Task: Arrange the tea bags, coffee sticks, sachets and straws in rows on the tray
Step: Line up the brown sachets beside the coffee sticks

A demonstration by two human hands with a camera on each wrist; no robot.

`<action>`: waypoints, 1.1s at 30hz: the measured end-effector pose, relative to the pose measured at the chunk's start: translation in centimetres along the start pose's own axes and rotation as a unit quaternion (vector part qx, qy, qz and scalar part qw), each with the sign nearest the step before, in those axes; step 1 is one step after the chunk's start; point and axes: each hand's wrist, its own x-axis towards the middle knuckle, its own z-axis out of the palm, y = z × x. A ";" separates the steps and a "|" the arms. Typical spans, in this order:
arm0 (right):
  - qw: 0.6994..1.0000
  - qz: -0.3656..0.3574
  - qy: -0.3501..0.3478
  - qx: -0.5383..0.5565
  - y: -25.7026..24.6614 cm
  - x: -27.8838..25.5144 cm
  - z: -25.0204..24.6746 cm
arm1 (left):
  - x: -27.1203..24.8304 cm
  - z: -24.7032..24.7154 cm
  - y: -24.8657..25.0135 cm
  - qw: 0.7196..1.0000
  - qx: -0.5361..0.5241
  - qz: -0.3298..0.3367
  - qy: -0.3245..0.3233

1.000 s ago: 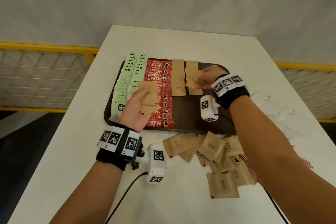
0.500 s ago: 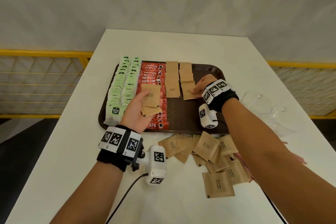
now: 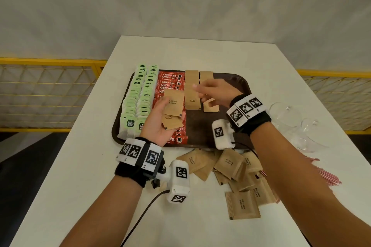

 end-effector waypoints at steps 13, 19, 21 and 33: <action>0.978 0.017 -0.181 0.097 -1.5 -2.4 0.8 | -0.5 1.0 0.2 0.994 0.083 0.007 -0.064; 0.978 0.034 -0.161 0.132 -0.6 -2.3 2.4 | -0.3 2.4 -0.3 0.992 0.099 -0.001 -0.079; 0.973 0.038 -0.173 0.146 -0.5 -2.4 2.2 | -0.1 2.3 -0.4 0.991 0.108 -0.004 -0.082; 0.979 0.180 0.032 0.084 1.1 2.3 -0.5 | -2.7 2.0 -1.4 0.781 0.611 0.021 -0.125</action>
